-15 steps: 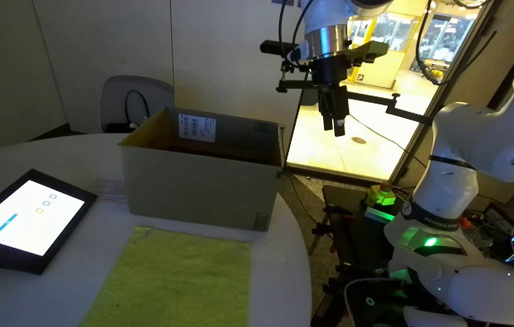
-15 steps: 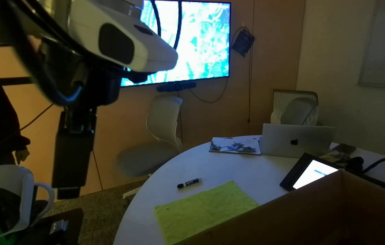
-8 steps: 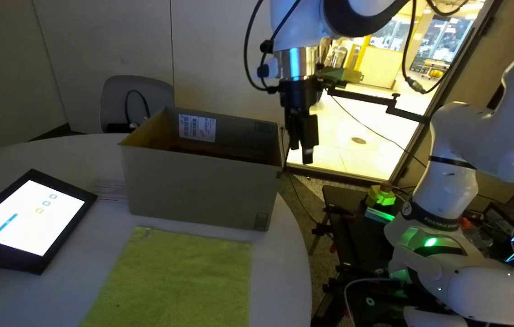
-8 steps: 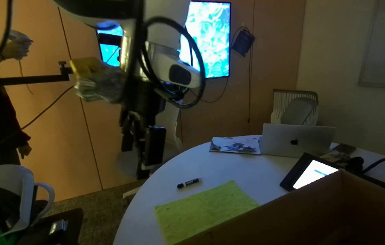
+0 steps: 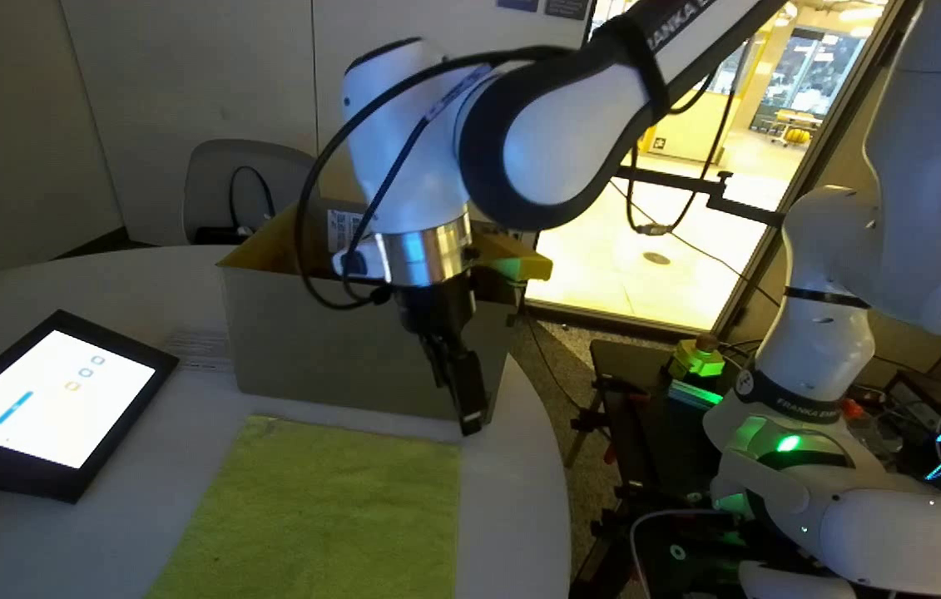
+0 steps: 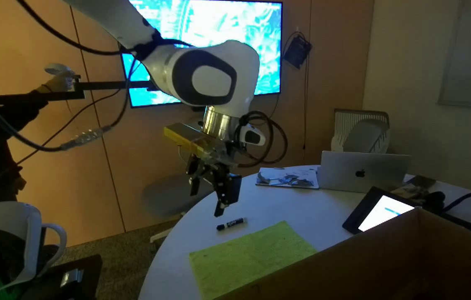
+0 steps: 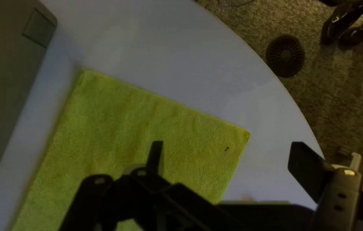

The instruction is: Put the marker on the towel, fold the towel twice, put the towel inside the box

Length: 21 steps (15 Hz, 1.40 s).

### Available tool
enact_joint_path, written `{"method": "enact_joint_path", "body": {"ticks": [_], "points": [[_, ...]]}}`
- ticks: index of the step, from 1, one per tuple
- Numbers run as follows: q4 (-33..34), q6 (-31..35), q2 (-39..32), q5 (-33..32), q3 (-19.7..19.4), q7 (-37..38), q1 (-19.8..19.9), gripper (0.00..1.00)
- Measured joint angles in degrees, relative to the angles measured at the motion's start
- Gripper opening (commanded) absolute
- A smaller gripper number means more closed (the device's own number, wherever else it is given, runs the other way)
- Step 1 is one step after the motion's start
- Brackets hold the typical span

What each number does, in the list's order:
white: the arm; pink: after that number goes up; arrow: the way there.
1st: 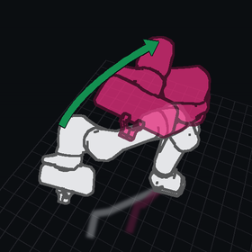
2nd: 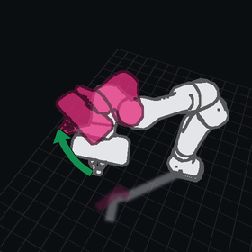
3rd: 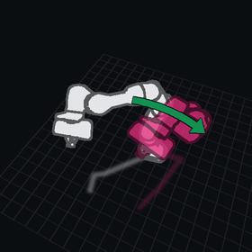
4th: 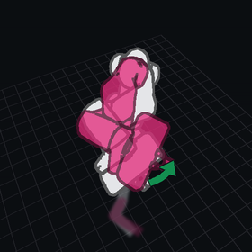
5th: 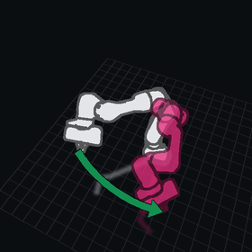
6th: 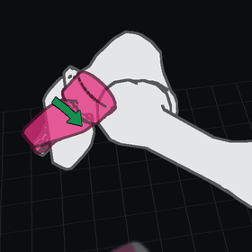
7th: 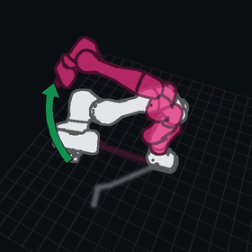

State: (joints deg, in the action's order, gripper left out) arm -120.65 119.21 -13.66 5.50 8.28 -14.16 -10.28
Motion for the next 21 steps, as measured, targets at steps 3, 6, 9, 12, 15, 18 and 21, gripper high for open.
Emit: {"method": "enact_joint_path", "body": {"ticks": [3,6,9,12,15,18,21], "points": [[7.80,3.19,-9.52,-1.66,1.73,0.37,-1.51,1.00],[14.10,8.70,-17.70,-2.15,2.70,2.26,-3.36,1.00],[18.96,14.77,-24.46,-2.29,2.94,5.84,-5.69,1.00],[22.73,21.27,-30.24,-2.54,2.84,10.63,-7.99,1.00],[25.90,25.21,-34.71,-2.54,2.83,14.78,-9.51,1.00],[28.12,26.38,-37.54,-2.54,2.82,17.21,-10.52,1.00],[29.50,26.46,-39.53,-2.54,2.81,18.55,-11.48,1.00]]}}
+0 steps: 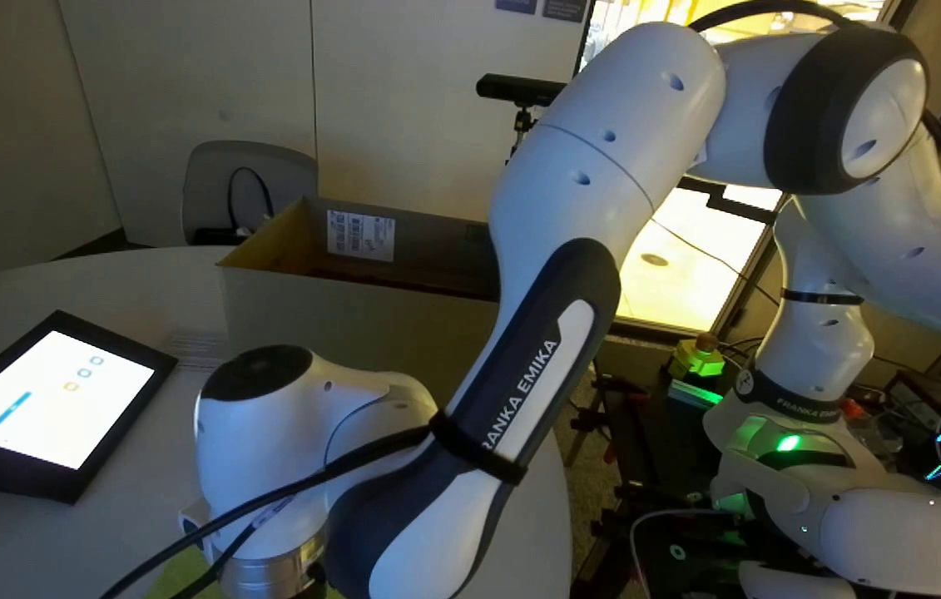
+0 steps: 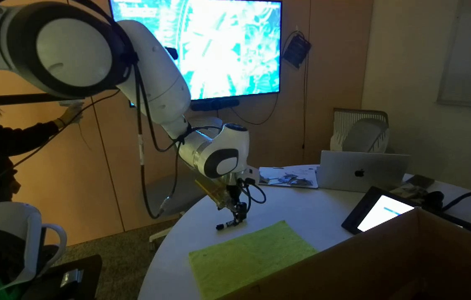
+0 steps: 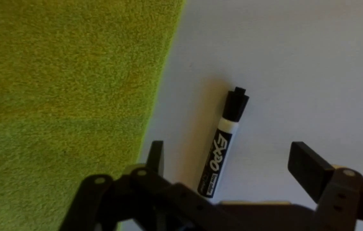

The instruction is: Put the marker on the towel, fold the towel twice, put the towel inside the box

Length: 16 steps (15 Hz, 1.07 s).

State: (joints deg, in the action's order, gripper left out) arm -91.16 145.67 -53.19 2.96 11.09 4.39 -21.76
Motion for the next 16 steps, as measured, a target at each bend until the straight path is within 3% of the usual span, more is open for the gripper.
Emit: {"method": "enact_joint_path", "body": {"ticks": [9,16], "points": [[4.12,0.90,-5.05,-0.76,-1.04,2.67,-4.85,1.00],[8.35,1.08,-8.62,-5.24,-4.38,4.23,-8.15,1.00]]}}
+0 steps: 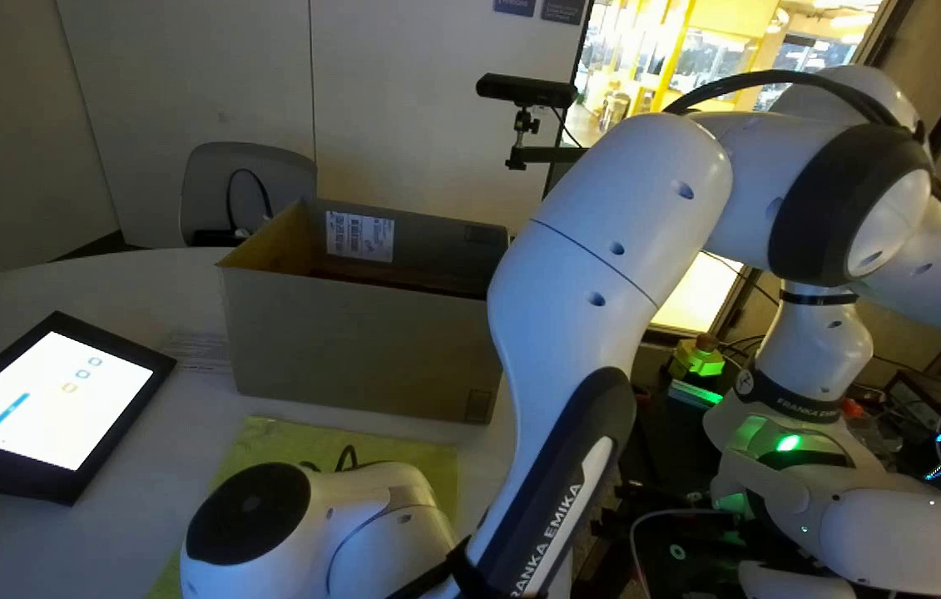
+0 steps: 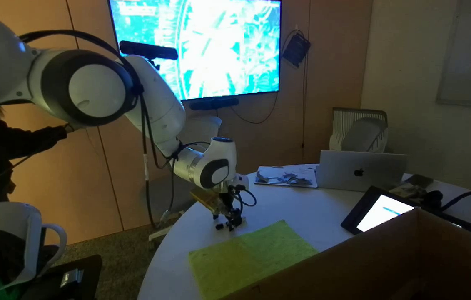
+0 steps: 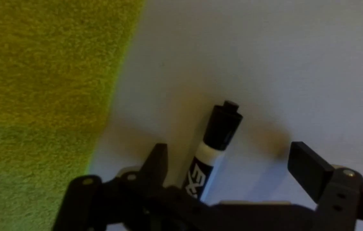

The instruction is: Put the marker on the towel, fold the towel twice, put the towel inside the box

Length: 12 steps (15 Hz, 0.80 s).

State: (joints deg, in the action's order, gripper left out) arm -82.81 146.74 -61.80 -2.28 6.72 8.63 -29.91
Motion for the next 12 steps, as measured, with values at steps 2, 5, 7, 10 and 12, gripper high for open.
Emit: {"method": "enact_joint_path", "body": {"ticks": [2,5,7,10,12], "points": [[1.02,0.00,-0.59,-0.99,-0.77,0.43,-0.72,1.00],[2.47,0.00,-1.24,-1.63,-1.43,0.64,-1.21,0.87],[3.18,-0.01,-1.44,-1.92,-1.72,0.65,-1.26,0.67],[3.95,-0.13,-1.47,-2.16,-2.00,0.65,-1.27,0.40],[4.40,-0.40,-1.47,-2.24,-2.00,0.65,-1.29,0.24]]}}
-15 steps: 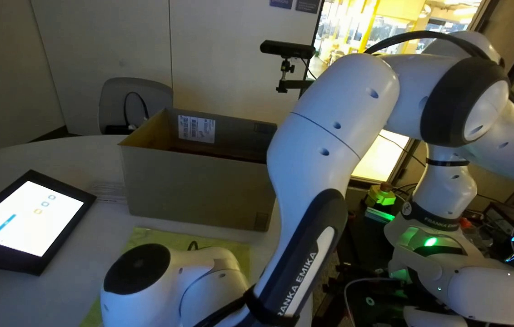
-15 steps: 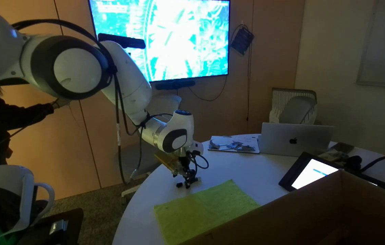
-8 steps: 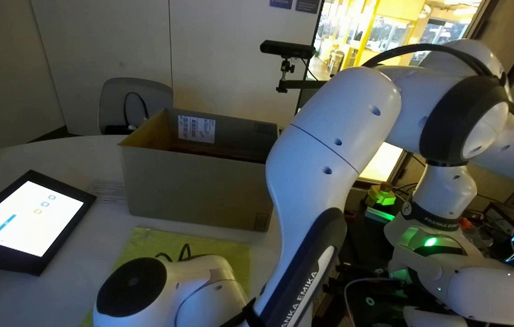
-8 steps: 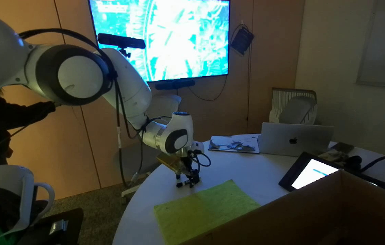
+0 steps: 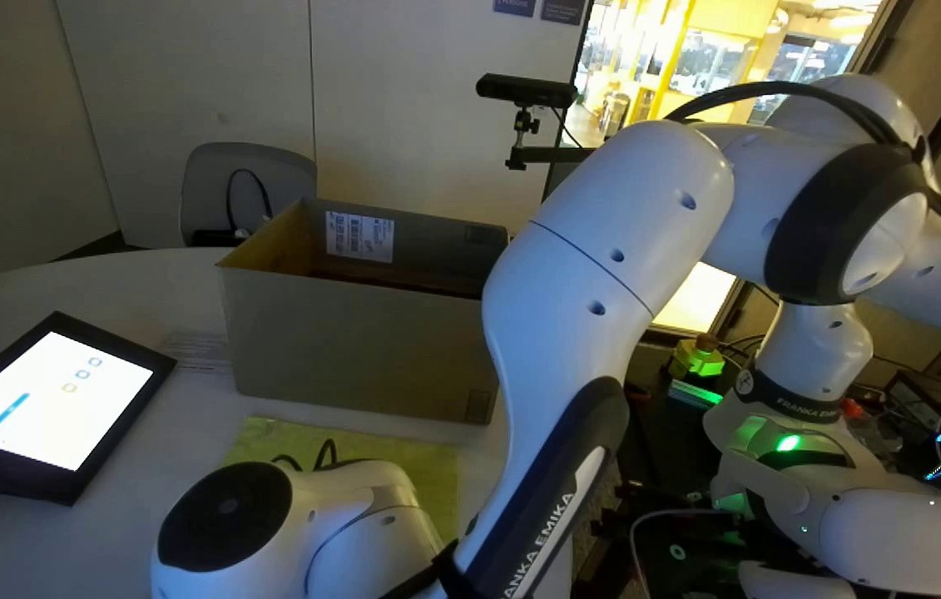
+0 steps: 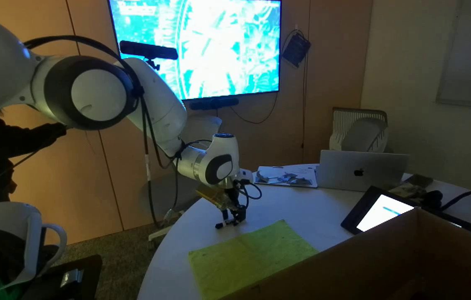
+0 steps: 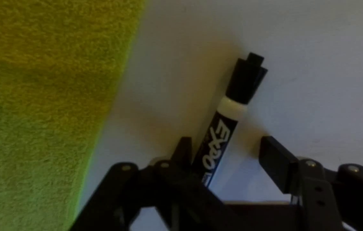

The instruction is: Put the marker on the towel, fold the towel twice, put the towel inside the box

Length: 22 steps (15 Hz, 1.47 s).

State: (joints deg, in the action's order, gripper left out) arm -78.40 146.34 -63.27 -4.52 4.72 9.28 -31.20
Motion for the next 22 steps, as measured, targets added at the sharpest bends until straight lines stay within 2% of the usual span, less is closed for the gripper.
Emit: {"method": "enact_joint_path", "body": {"ticks": [2,4,6,15,22], "points": [[0.47,-0.55,0.00,0.00,0.00,0.00,-0.02,0.10],[1.02,-1.70,0.13,-0.15,-0.04,-0.02,-0.03,0.05],[1.58,-3.24,0.14,-0.70,-0.16,-0.02,-0.02,0.10],[3.06,-13.07,1.27,-1.17,-0.03,-0.04,0.19,0.07],[1.84,-16.91,5.32,-0.80,-0.03,-0.13,4.76,0.07]]}}
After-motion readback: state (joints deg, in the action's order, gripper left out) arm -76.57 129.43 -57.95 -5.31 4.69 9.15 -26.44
